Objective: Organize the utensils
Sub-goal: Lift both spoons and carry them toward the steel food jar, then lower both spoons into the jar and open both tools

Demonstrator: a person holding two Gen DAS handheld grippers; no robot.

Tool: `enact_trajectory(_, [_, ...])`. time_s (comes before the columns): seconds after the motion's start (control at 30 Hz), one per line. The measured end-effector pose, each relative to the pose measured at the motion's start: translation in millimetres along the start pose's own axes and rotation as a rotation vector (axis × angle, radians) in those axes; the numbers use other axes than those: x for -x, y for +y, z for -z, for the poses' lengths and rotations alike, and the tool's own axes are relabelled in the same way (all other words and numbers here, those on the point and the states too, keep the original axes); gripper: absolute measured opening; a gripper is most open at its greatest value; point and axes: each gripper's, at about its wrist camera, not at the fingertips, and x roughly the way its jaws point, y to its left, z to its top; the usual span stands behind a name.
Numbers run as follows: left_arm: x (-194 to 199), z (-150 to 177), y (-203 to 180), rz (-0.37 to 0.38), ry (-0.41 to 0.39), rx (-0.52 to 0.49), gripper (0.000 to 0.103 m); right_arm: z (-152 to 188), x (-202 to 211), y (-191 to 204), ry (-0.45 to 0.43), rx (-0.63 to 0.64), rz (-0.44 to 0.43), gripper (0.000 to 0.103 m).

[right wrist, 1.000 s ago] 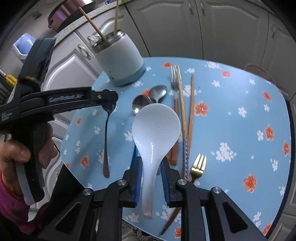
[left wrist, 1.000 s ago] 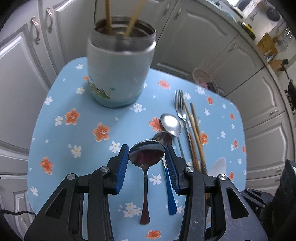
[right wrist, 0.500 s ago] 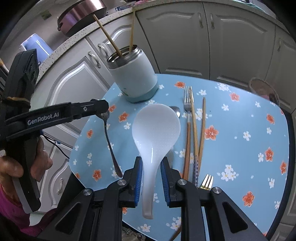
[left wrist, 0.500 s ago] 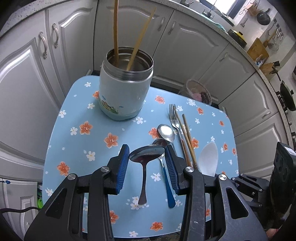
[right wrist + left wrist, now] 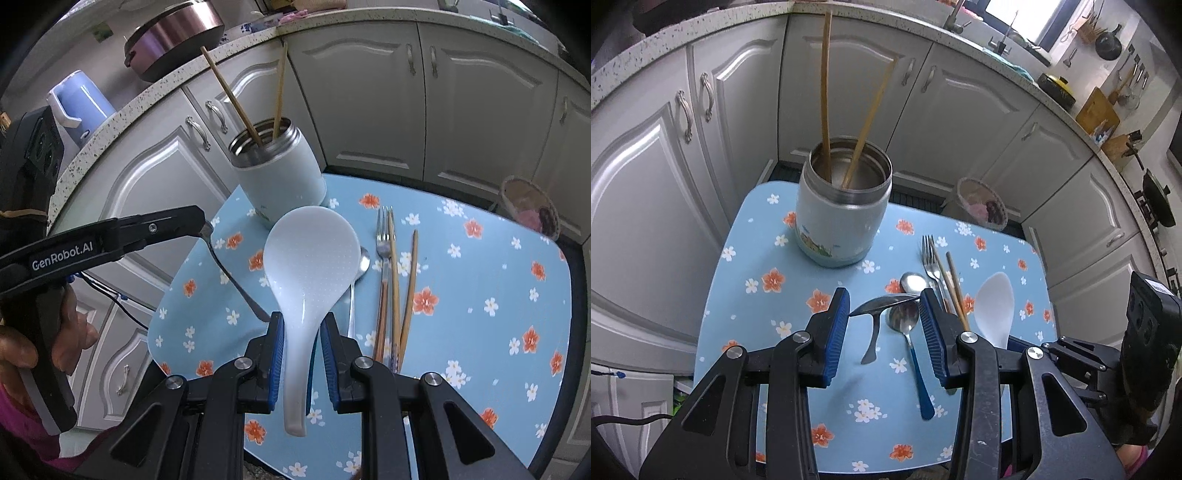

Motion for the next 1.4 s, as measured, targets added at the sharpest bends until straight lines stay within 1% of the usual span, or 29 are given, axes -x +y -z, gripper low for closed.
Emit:
enact_trajectory(0.17, [14.6,-12.8,2.4,0.006,-0.027,0.006,0.038,-18.2,6.8,6.7,-0.026,0.018,0.002,0.019])
enact_trajectory(0.33, [32.1,-34.2,4.5,0.004,-0.062,0.012,0.038,-42.7,10.7,15.2,-0.057,0.030,-0.011,0.019])
enact_trajectory(0.47, [46.8,-57.4,7.5,-0.005,-0.095,0.014,0.038,-65.5,11.8,22.3,-0.082,0.042,-0.019,0.019])
enact_trajectory(0.67, [67.9,-102.3,16.2,-0.027,-0.153,0.024,0.038,-107.2,13.5,31.4,-0.133,0.045,-0.031,0.019])
enact_trajectory(0.8, [75.1,-126.4,23.6,-0.042,-0.181,0.029,0.038,-136.7,3.2,37.8,-0.151,0.054,-0.036,0.019])
enact_trajectory(1.0, [64.4,-153.0,29.7,-0.046,-0.191,0.045,0.038,-170.3,-22.0,41.0,-0.175,0.044,-0.054,0.019])
enact_trajectory(1.13, [46.7,-158.6,31.9,-0.044,-0.177,0.056,0.038,-186.1,-37.2,36.3,-0.263,0.021,-0.063,0.019])
enact_trajectory(1.23, [29.8,-155.5,35.1,-0.045,-0.151,0.064,0.038,-188.5,-52.3,31.7,-0.314,0.015,-0.042,0.019])
enact_trajectory(1.4, [9.1,-146.3,41.6,-0.043,-0.115,0.082,0.038,-180.3,-76.2,24.6,-0.341,-0.006,-0.024,0.019])
